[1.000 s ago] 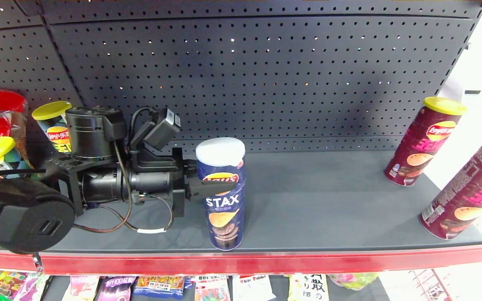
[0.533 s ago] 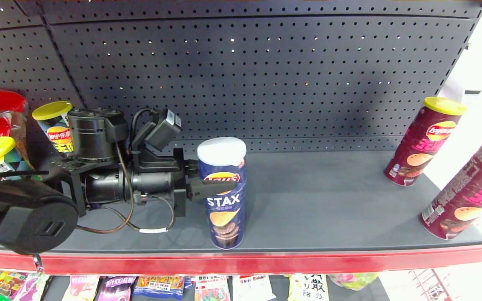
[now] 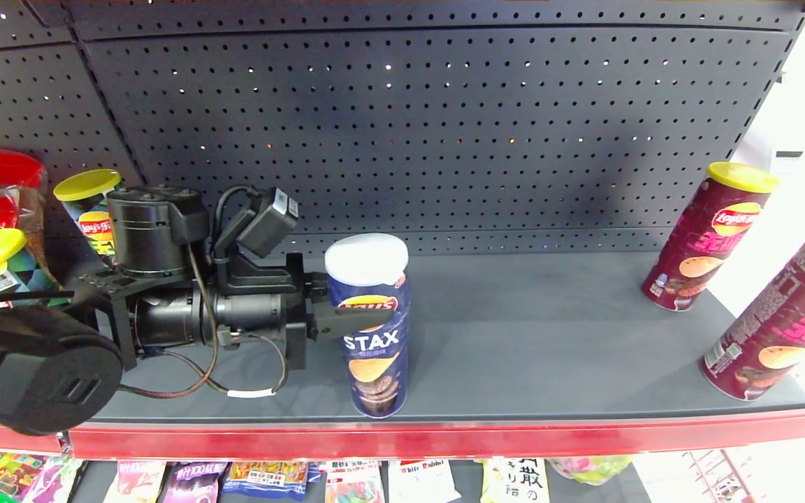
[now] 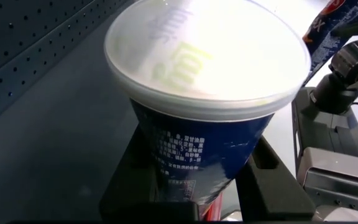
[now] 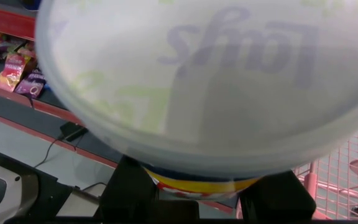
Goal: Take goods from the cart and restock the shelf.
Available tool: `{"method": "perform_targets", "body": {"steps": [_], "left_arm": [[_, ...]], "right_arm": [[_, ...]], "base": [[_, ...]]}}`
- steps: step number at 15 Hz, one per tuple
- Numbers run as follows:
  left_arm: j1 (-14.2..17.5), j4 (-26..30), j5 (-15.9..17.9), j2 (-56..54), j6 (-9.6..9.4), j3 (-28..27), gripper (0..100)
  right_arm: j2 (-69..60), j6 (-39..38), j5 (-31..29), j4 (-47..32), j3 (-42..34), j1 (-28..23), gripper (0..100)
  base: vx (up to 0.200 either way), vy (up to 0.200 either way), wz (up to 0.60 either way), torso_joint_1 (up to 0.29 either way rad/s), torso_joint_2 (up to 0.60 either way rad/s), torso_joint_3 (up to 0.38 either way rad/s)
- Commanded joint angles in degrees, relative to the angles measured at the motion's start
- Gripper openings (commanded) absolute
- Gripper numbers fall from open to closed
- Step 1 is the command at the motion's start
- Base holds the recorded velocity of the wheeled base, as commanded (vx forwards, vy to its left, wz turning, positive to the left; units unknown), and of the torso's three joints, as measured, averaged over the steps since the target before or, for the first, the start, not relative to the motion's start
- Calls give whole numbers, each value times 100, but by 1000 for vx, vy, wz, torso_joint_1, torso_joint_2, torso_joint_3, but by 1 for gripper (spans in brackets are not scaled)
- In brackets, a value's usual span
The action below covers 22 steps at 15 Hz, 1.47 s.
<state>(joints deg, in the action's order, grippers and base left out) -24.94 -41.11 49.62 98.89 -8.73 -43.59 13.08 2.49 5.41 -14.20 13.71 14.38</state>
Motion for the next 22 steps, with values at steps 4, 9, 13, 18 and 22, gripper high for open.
{"method": "perform_targets", "body": {"steps": [4,9,13,18,22], "left_arm": [[-2,6,4,-54,3,62,100],[7,15,4,-142,12,123,100],[24,15,4,-546,126,624,100],[358,15,-5,-1197,99,1380,100],[789,6,-136,-1548,64,1635,100]], "right_arm": [[10,6,4,-4,-9,3,0],[10,6,-5,-4,0,3,0],[63,6,4,5,26,12,0],[89,6,21,5,44,29,0],[160,6,21,5,61,29,0]], "base": [[0,0,0,0,0,0],[0,0,0,0,0,0],[0,0,0,0,0,0],[0,0,0,0,0,0],[0,0,0,0,0,0]]}}
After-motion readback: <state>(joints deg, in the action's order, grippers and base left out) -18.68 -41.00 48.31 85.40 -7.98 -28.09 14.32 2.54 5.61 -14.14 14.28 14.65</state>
